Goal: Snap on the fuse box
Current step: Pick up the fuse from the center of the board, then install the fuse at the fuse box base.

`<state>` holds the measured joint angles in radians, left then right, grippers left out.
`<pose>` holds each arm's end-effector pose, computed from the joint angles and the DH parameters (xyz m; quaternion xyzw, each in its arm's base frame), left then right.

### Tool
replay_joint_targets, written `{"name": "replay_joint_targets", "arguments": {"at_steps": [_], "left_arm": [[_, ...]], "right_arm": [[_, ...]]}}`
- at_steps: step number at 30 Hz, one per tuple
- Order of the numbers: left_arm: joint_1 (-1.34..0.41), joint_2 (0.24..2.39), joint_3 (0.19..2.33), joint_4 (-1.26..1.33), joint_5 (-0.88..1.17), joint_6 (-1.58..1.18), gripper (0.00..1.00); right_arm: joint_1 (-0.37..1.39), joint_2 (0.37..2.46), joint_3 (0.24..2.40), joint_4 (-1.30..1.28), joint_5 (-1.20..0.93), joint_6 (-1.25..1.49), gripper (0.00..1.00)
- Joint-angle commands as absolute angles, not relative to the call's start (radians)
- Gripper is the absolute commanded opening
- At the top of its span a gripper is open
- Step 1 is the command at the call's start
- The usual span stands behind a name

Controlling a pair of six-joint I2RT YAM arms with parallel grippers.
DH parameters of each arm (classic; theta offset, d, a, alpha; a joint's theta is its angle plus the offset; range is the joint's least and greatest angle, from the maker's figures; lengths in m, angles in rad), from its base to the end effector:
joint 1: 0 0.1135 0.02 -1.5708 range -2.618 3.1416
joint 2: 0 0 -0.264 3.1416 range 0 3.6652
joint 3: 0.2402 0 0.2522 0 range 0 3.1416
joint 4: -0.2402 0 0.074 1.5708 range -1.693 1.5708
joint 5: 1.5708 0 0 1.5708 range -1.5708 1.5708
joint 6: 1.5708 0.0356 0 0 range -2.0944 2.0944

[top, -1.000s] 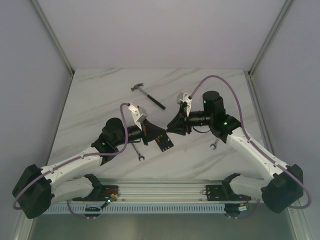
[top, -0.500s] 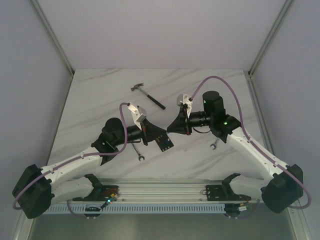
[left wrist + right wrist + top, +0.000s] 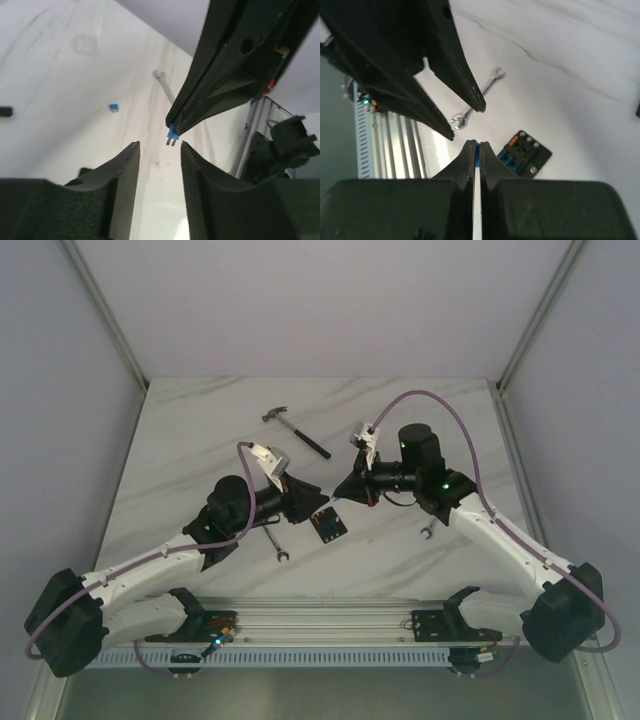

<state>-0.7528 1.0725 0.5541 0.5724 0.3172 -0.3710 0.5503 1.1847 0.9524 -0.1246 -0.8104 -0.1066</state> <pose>0.1705 -0.1749 0.2820 0.2414 0.6450 -0.4738 0.5487 0.2125 0.1606 0.3256 -0.4563 0.6420 0.4312 0.4401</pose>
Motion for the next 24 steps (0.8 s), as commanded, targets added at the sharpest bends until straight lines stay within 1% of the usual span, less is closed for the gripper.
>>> {"name": "replay_joint_targets", "arguments": {"at_steps": [1,3,5,6,8,12,16,24], "left_arm": [[-0.75,1.048,0.541,0.495,0.131,-0.439,0.52],[-0.749,1.046,0.537,0.448,0.054,-0.475,0.56],[-0.748,1.049,0.533,0.41,-0.001,-0.516,0.64],[-0.745,1.054,0.53,0.393,-0.024,-0.539,0.66],[-0.739,1.062,0.523,0.364,-0.045,-0.585,0.69],[-0.708,1.104,0.517,0.314,-0.064,-0.69,0.78],[-0.67,1.151,0.504,0.307,-0.033,-0.769,0.82],[-0.609,1.195,0.477,0.305,-0.001,-0.852,0.89]], "right_arm": [[0.589,1.211,0.995,-0.153,-0.559,-0.005,0.0],[0.617,1.23,1.011,-0.179,-0.414,0.024,0.0],[0.646,1.251,1.029,-0.204,-0.302,0.06,0.0],[0.66,1.266,1.039,-0.219,-0.254,0.074,0.0],[0.69,1.285,1.049,-0.237,-0.168,0.091,0.0],[0.74,1.329,1.068,-0.268,-0.038,0.121,0.0],[0.788,1.393,1.107,-0.315,0.071,0.138,0.0],[0.882,1.506,1.132,-0.321,0.18,0.144,0.0]]}}
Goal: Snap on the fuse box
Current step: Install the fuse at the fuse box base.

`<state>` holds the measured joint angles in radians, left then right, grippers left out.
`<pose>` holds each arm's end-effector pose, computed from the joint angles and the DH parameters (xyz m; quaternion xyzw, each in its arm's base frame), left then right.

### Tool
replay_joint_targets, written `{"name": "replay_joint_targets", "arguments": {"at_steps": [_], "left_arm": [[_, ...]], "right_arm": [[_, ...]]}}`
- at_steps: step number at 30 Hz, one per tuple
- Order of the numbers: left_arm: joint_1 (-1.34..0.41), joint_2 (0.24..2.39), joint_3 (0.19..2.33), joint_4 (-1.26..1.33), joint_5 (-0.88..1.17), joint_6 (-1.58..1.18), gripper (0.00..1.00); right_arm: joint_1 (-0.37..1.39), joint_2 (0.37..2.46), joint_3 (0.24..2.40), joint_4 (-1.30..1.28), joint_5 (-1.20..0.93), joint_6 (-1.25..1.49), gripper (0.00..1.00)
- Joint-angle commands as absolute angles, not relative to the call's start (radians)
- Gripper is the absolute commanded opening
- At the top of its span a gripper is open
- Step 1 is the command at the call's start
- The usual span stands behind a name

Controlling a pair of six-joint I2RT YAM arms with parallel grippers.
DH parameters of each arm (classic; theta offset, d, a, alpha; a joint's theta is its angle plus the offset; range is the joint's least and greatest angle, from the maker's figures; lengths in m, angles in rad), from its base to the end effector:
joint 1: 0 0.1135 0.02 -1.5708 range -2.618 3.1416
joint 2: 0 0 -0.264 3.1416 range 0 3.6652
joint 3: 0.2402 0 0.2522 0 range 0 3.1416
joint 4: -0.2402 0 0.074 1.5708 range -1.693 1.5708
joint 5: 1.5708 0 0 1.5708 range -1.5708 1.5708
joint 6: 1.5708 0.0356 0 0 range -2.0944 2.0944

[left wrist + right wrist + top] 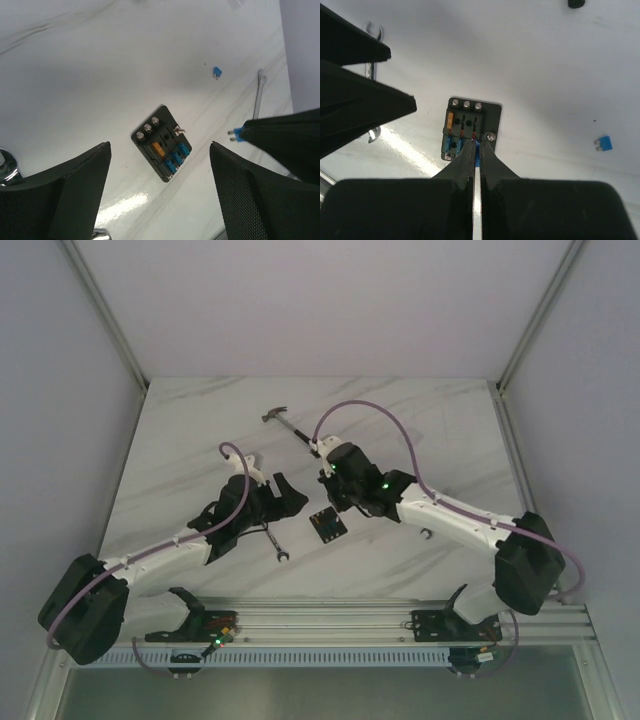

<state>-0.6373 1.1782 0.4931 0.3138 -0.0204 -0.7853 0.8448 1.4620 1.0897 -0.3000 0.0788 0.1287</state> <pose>0.2004 -0.1474 0.2091 -0.0668 0.8227 -0.3621 0.4330 0.2192 0.2427 0.2745 -0.2994 0.8490 0.1716 0.4002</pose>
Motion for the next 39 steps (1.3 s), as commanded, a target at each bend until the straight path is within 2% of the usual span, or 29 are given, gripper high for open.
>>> {"name": "replay_joint_targets", "arguments": {"at_steps": [1,12,39], "left_arm": [[-0.601,1.199,0.474,0.305,0.004,-0.86,0.9],[-0.571,1.221,0.45,0.305,0.011,-0.899,1.0],[-0.549,1.135,0.402,0.219,-0.1,-0.934,1.0]], "right_arm": [[0.892,1.521,1.137,-0.322,0.191,0.145,0.0],[0.995,1.705,1.187,-0.326,0.293,0.163,0.0],[1.014,1.81,1.216,-0.289,0.394,0.224,0.0]]}}
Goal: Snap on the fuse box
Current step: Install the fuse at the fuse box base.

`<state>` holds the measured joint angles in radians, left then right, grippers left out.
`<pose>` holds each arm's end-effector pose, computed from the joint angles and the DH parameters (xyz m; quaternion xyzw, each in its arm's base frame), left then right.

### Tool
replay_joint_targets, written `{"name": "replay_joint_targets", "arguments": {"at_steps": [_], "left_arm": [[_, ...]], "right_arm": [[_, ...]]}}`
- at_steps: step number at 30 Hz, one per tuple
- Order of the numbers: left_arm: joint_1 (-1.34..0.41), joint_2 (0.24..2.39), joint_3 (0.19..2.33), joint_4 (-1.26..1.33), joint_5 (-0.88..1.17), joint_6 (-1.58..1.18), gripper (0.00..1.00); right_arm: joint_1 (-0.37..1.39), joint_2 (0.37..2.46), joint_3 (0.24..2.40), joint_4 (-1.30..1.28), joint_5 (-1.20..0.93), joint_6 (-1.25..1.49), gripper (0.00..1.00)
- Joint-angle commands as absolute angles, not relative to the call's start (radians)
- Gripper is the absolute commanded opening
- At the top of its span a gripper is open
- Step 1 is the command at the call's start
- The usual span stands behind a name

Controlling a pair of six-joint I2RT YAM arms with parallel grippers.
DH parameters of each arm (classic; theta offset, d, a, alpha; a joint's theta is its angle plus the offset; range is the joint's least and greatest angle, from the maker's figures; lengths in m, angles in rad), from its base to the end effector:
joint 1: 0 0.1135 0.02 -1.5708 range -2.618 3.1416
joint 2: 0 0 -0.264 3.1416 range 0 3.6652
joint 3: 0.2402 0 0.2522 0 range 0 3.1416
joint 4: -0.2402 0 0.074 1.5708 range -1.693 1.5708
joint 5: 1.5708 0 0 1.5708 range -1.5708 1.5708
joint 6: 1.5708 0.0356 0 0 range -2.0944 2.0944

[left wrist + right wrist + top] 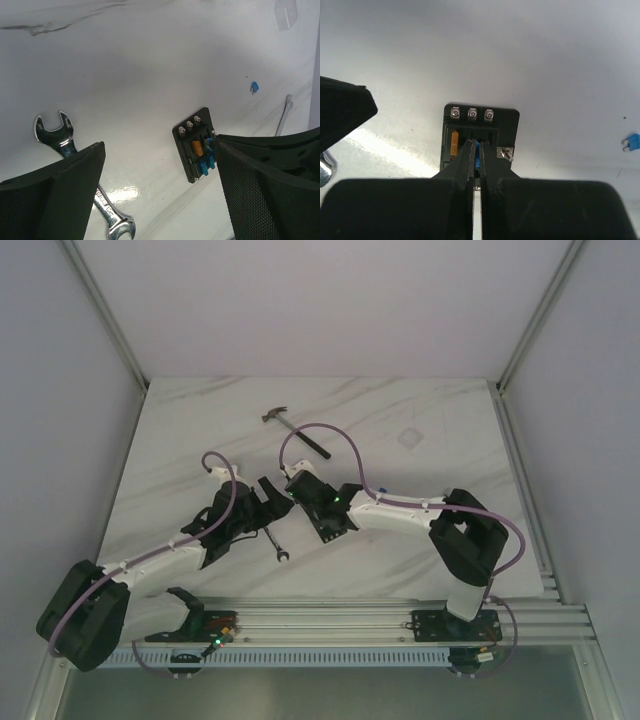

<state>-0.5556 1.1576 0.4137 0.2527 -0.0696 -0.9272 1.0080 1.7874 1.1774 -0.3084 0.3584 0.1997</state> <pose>0.1979 -0.1200 0.1819 -0.1759 0.8392 -0.3249 0.3990 0.2117 0.3122 0.1949 -0.3140 0.8795 0.0401 0.3554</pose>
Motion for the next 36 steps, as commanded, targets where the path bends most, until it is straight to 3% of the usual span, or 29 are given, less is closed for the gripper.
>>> {"name": "replay_joint_targets", "arguments": {"at_steps": [1,25,30,36], "left_arm": [[-0.55,1.133,0.403,0.218,-0.1,-0.935,1.0],[-0.549,1.136,0.402,0.215,-0.094,-0.937,1.0],[-0.549,1.136,0.403,0.215,-0.092,-0.937,1.0],[-0.549,1.133,0.4,0.215,-0.09,-0.939,1.0]], "right_arm": [[1.014,1.812,1.216,-0.289,0.394,0.226,0.0],[1.015,1.864,1.242,-0.324,0.407,0.272,0.0],[1.015,1.866,1.244,-0.341,0.388,0.29,0.1],[1.014,1.879,1.251,-0.378,0.379,0.305,0.1]]}}
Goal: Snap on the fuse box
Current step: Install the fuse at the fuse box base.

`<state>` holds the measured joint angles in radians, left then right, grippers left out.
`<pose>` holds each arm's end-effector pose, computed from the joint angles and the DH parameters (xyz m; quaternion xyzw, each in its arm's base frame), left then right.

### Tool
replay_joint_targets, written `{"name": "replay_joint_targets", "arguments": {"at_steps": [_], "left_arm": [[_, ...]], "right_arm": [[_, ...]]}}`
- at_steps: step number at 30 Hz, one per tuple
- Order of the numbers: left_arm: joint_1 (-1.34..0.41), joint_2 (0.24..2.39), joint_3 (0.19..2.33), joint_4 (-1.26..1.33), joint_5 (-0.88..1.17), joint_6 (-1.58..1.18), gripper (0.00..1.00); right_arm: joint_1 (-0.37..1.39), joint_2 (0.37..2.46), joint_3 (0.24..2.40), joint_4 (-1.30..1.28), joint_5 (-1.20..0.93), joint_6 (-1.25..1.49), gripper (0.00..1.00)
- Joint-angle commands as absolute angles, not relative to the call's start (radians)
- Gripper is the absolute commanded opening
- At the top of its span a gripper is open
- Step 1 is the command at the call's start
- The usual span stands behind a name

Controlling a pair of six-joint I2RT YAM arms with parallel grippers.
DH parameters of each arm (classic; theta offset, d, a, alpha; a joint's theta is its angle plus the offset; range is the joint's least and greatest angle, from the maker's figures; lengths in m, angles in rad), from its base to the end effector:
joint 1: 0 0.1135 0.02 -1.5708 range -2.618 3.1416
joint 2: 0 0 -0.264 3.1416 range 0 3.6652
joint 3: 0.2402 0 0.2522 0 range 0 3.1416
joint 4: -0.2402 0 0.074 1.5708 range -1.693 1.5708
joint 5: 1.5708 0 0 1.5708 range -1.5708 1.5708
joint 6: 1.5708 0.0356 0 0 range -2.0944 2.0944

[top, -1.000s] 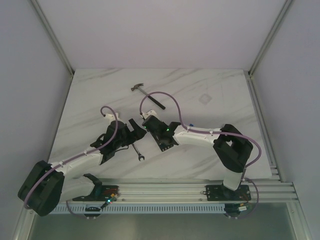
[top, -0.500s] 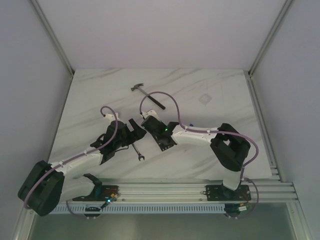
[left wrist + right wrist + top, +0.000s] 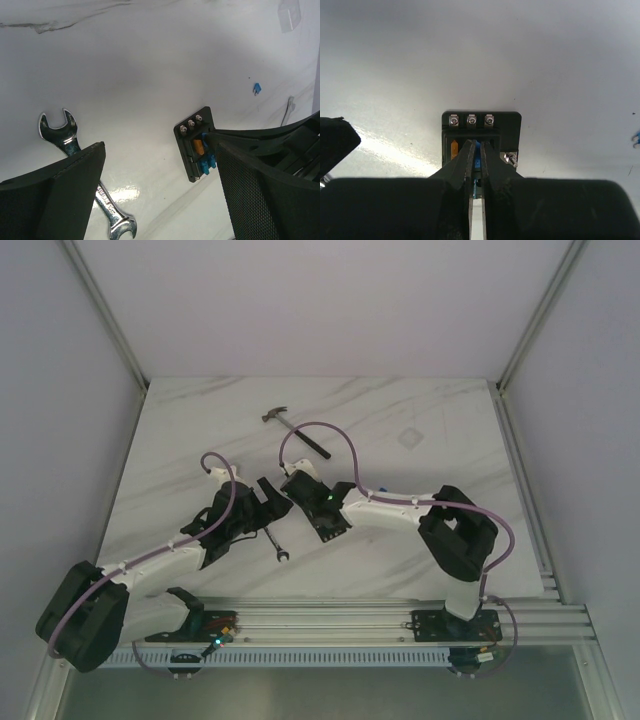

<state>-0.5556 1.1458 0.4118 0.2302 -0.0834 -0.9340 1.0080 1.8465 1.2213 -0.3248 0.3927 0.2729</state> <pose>0.1962 -0.1183 0.1816 -0.1826 0.8409 -0.3180 0.3979 0.2184 0.3207 0.1859 -0.2800 0.8930 0.0301 0.3512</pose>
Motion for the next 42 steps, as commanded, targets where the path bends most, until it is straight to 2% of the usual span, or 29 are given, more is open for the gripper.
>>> {"name": "replay_joint_targets", "arguments": {"at_steps": [1,4,12,24,35,42], "left_arm": [[-0.549,1.133,0.4,0.215,-0.089,-0.939,1.0],[-0.549,1.133,0.4,0.214,-0.089,-0.942,1.0],[-0.55,1.135,0.399,0.215,-0.088,-0.942,1.0],[-0.549,1.125,0.399,0.215,-0.083,-0.942,1.0],[-0.548,1.133,0.408,0.216,-0.043,-0.931,1.0],[-0.549,1.17,0.406,0.246,0.021,-0.947,0.89]], "right_arm": [[1.015,1.879,1.253,-0.383,0.374,0.305,0.1],[1.016,1.874,1.258,-0.399,0.367,0.312,0.12],[1.017,1.855,1.278,-0.422,0.358,0.333,0.26],[1.015,1.82,1.296,-0.422,0.356,0.337,0.32],[0.969,1.804,1.299,-0.426,0.215,0.24,0.26],[0.937,1.809,1.288,-0.426,0.164,0.176,0.26]]}}
